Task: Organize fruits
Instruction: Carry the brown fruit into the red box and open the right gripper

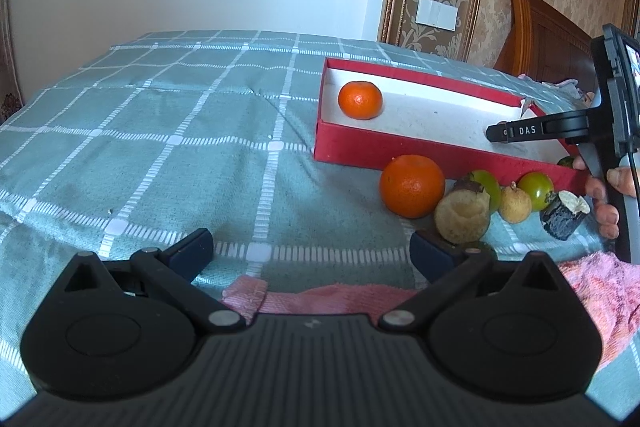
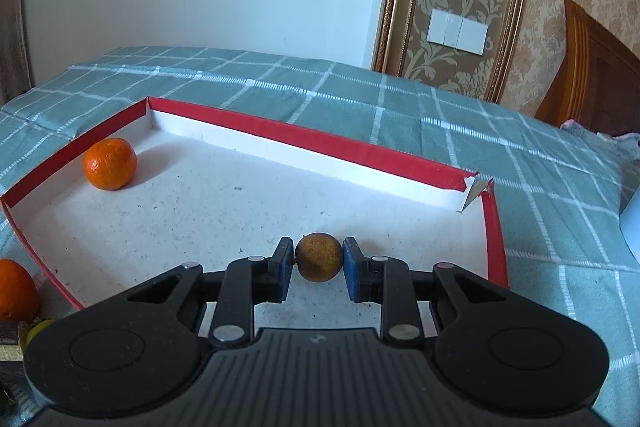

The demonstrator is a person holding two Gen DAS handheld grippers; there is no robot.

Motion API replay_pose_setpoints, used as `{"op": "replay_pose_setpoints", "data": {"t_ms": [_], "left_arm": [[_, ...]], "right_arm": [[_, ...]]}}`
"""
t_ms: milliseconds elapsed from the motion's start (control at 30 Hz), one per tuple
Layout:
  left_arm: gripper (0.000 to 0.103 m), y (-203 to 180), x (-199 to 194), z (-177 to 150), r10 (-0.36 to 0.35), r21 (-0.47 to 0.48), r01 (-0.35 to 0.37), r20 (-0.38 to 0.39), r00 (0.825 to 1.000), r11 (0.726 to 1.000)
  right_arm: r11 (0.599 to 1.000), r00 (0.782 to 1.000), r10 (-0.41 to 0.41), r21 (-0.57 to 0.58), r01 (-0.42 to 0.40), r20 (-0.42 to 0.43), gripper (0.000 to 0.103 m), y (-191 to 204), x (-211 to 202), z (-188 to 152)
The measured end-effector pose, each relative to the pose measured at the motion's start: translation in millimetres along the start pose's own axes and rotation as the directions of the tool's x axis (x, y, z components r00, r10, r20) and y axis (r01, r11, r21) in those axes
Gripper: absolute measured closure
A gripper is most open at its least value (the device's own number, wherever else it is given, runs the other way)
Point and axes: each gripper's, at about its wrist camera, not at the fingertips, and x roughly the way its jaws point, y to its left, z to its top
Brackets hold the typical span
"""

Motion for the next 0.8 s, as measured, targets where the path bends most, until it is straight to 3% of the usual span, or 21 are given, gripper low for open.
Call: {"op": "replay_pose_setpoints", "data": {"t_ms": [800], "left_arm": [[0.0, -7.1, 3.6, -0.3, 0.036, 0.048, -0.035, -0.021, 0.999, 0.998]], "right_arm": [[1.0, 1.0, 0.015, 0.026, -0.015, 0.006, 0.077, -3.3, 1.6, -1.1]]}}
